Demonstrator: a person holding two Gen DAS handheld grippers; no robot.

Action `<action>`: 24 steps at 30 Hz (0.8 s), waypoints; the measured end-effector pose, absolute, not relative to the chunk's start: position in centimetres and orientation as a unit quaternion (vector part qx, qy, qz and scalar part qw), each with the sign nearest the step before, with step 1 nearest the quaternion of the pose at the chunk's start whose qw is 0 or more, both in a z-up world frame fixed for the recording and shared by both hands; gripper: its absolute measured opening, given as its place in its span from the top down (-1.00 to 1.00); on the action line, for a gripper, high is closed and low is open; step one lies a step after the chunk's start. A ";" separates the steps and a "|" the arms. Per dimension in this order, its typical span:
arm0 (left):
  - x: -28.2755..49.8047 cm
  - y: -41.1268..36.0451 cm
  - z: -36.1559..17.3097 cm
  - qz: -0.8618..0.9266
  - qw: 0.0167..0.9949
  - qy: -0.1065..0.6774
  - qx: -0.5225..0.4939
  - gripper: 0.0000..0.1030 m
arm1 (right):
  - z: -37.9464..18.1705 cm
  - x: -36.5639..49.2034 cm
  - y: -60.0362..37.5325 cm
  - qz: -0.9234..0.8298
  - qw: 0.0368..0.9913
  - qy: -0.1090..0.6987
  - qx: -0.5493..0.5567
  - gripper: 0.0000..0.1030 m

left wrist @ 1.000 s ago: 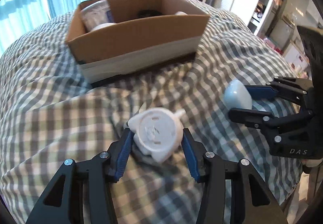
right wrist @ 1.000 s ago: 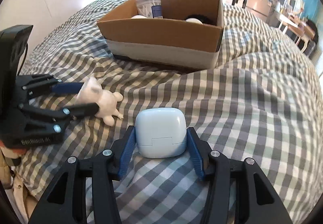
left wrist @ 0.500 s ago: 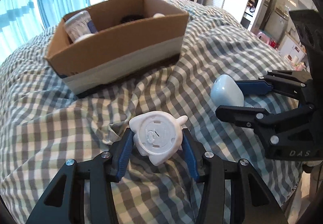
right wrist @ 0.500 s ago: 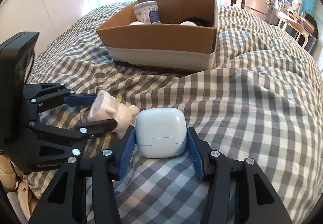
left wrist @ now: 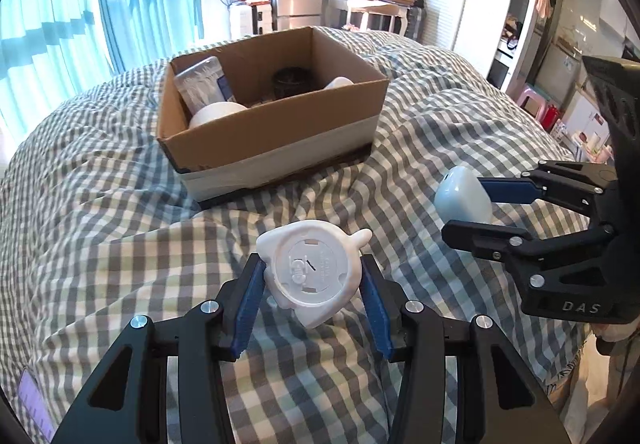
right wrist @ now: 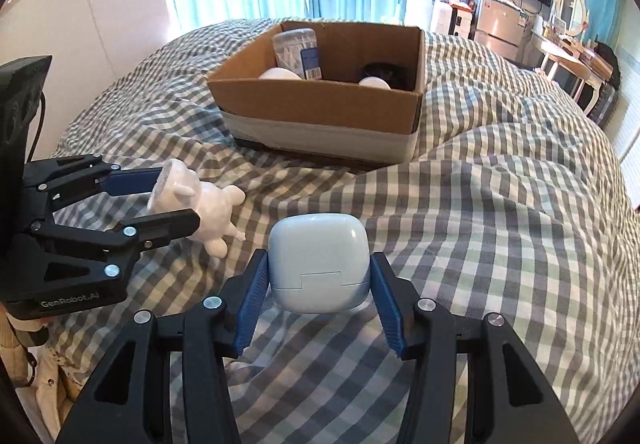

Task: Organize objects
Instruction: 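Grasp the pale blue earbud case with the right gripper while the left holds the figure, then lower the toy figure and earbud case into the box and release both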

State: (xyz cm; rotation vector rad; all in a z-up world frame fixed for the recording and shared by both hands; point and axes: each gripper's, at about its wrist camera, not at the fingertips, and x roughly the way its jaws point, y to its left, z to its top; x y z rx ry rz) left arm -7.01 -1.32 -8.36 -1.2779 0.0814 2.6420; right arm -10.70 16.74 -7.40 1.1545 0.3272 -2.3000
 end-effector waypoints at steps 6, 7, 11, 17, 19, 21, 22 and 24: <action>-6.4 -1.9 -6.9 0.904 0.086 0.025 -0.418 0.06 | -5.7 -9.7 15.9 -0.860 0.275 0.136 0.408 0.02; -6.4 -2.1 -6.6 0.906 0.083 0.024 -0.415 0.06 | -5.5 -9.6 15.8 -0.860 0.276 0.139 0.405 0.02; -6.5 -2.7 -5.7 0.911 0.064 0.024 -0.408 0.06 | -4.5 -9.4 15.1 -0.864 0.279 0.152 0.391 0.02; -7.6 -3.6 -4.4 0.916 0.050 0.019 -0.397 0.06 | -3.0 -9.7 13.8 -0.866 0.289 0.173 0.370 0.02; -8.2 -3.9 -3.8 0.919 0.048 0.019 -0.390 0.06 | -2.4 -10.2 13.4 -0.868 0.290 0.178 0.362 0.02; -9.0 -4.2 -2.9 0.923 0.046 0.019 -0.381 0.06 | -1.6 -10.9 13.1 -0.870 0.292 0.181 0.353 0.02; -9.4 -4.3 -2.5 0.925 0.044 0.021 -0.377 0.06 | -1.2 -11.3 12.9 -0.872 0.293 0.182 0.349 0.02; -10.6 -4.6 -1.6 0.929 0.040 0.022 -0.368 0.06 | -0.3 -12.3 12.5 -0.874 0.293 0.183 0.340 0.02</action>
